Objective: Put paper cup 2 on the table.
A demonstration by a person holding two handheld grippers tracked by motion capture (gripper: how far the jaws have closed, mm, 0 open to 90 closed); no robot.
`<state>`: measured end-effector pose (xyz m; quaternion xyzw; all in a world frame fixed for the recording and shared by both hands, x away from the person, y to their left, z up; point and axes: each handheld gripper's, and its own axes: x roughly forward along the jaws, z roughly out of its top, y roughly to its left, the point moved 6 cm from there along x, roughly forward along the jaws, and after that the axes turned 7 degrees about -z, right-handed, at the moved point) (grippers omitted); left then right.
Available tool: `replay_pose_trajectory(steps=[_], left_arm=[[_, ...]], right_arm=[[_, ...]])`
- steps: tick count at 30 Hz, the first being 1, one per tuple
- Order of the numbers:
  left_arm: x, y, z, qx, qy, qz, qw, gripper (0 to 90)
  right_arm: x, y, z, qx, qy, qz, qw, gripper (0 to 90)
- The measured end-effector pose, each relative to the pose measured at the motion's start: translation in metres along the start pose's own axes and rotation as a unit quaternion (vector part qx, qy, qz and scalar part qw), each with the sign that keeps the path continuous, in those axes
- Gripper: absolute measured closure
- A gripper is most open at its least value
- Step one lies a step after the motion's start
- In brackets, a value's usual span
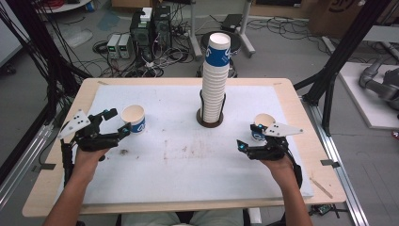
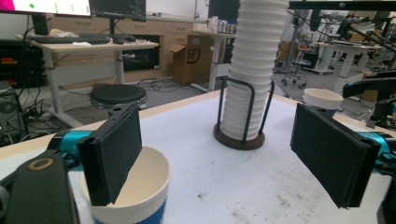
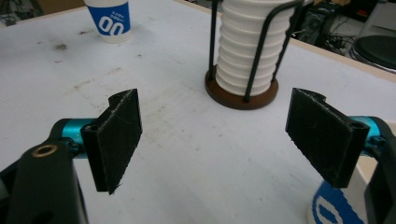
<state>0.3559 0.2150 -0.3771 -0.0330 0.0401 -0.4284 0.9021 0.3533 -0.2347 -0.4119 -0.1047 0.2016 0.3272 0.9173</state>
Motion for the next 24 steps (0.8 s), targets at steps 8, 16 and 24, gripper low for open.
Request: replay_pose_trajectory(steps=[8, 16, 24], left_arm=[[0.0065, -0.009, -0.0071, 0.0, 0.009, -0.006, 0.9999, 16.3], [0.0074, -0.0099, -0.0098, 0.001, 0.009, -0.009, 0.9999, 16.3], [0.0101, -0.0118, -0.0089, 0.006, 0.01, -0.015, 0.9998, 16.3]], right_arm=[[0.003, -0.002, -0.0063, -0.003, 0.014, -0.012, 0.9998, 19.0], [0.0012, -0.0005, -0.0058, 0.001, 0.012, -0.01, 0.9999, 19.0], [-0.0038, 0.0043, -0.0054, 0.005, 0.009, -0.012, 0.9999, 18.9]])
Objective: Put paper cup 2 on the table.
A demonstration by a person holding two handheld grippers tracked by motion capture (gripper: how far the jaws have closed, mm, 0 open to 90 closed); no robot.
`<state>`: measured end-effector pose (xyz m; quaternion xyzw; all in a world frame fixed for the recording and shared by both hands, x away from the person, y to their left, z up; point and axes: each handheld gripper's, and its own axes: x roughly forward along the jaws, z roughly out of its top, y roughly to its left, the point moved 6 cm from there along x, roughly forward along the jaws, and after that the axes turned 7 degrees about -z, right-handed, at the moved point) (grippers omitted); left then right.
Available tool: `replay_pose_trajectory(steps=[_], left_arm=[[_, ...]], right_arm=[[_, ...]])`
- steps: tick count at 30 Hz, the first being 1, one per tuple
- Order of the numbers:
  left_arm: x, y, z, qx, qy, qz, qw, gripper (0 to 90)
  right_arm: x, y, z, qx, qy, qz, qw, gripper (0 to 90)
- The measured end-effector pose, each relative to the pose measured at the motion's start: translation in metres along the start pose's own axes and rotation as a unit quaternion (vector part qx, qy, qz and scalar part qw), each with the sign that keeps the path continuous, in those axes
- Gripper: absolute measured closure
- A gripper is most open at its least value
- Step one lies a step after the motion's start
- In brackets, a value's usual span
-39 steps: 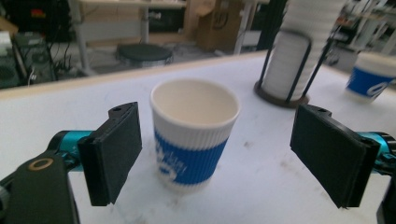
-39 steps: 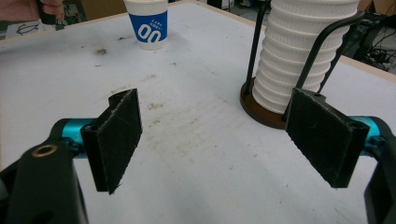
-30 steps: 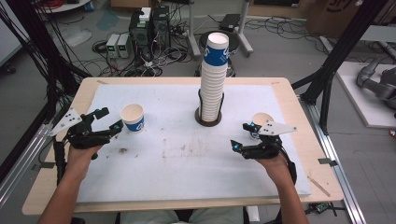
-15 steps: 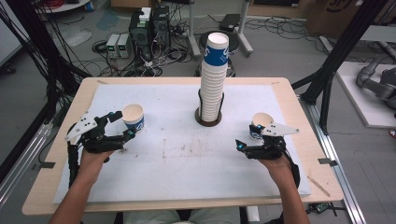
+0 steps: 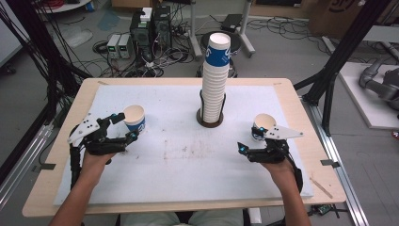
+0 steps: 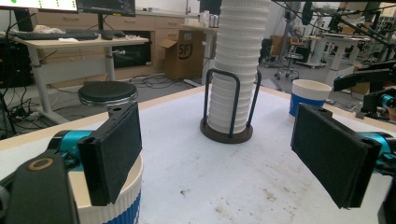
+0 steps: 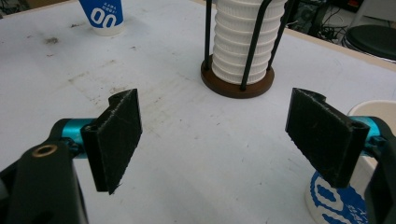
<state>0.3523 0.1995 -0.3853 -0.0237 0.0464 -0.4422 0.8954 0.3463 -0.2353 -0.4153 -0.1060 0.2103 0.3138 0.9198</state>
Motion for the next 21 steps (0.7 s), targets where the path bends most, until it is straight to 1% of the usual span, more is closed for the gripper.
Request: replay_pose_trajectory(steps=[5, 6, 21], left_arm=[[0.0021, 0.0002, -0.0015, 0.002, 0.004, 0.001, 1.0, 16.3], [0.0021, 0.0006, -0.0018, 0.001, 0.004, 0.002, 1.0, 16.3], [-0.0013, 0.0039, -0.004, -0.001, 0.003, 0.013, 0.9999, 16.4]], right_arm=[[-0.0005, -0.0002, -0.0011, 0.007, -0.001, 0.002, 1.0, 18.9], [-0.0002, -0.0008, -0.0016, 0.005, -0.001, 0.002, 1.0, 18.9], [0.0006, -0.003, -0.0022, 0.005, -0.002, 0.002, 1.0, 18.9]])
